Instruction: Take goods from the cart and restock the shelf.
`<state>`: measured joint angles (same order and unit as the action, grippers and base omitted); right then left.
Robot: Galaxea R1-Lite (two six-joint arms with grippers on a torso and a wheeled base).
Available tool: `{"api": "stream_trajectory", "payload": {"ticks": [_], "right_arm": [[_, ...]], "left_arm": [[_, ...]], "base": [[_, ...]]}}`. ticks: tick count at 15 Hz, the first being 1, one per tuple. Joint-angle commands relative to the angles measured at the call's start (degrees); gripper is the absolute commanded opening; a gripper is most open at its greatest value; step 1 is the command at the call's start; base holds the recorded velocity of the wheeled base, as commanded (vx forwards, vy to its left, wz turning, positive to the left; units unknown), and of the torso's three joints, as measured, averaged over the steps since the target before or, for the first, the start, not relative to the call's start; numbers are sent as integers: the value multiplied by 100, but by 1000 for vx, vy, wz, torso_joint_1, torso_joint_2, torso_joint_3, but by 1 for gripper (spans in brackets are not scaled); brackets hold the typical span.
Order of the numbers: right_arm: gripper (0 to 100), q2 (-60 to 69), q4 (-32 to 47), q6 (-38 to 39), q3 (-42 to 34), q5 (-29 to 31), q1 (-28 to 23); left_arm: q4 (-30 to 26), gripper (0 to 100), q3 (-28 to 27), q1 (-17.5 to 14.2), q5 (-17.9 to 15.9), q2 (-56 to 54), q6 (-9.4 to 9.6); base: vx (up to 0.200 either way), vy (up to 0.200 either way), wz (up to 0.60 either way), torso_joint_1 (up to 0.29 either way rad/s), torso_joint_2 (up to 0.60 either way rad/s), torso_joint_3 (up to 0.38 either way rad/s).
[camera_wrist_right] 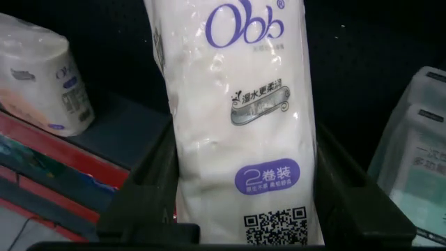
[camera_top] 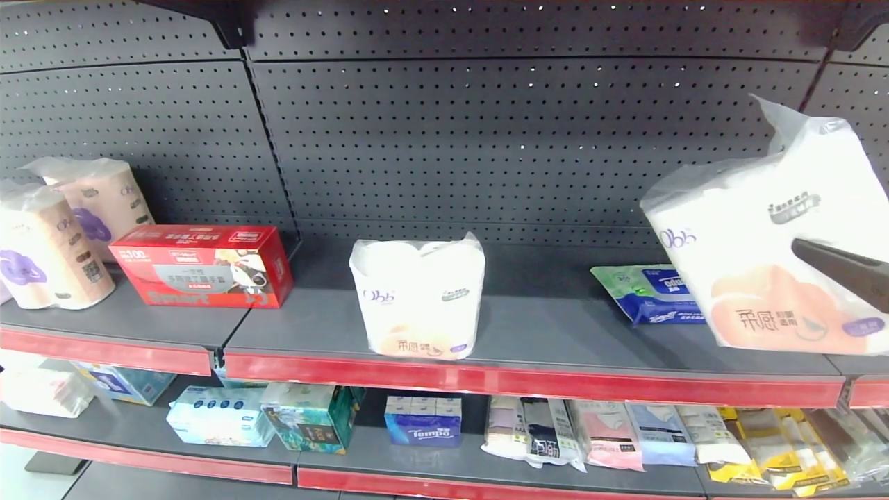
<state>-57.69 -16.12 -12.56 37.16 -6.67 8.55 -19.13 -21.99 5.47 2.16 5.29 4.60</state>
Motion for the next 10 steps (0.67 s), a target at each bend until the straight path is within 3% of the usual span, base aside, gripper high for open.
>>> {"api": "stream_trajectory", "payload": {"ticks": [1,3,7,8,9,10], "right_arm": [[0,-542,-498,254,28,-1,604],[0,-1034,-1192,359,11,-1,727],[0,-1166,-1271,359,46,-36,727],[0,-1166,-1271,359,46,-36,727],[0,-1184,-1271,359,-24,-71,736],[0,-1201,-1271,359,2,-71,736]], "left_arm": [[41,100,213,-2,30,33,-38],[93,100,397,-2,136,33,-46],[849,100,1021,-2,672,33,-178],[849,100,1021,-2,672,33,-178],[1526,100,1566,-2,751,33,-196],[1702,100,1795,-2,751,33,-213]], "base": [[0,0,0,0,0,0],[0,0,0,0,0,0],[0,0,0,0,0,0],[0,0,0,0,0,0],[0,0,0,0,0,0],[0,0,0,0,0,0]]}}
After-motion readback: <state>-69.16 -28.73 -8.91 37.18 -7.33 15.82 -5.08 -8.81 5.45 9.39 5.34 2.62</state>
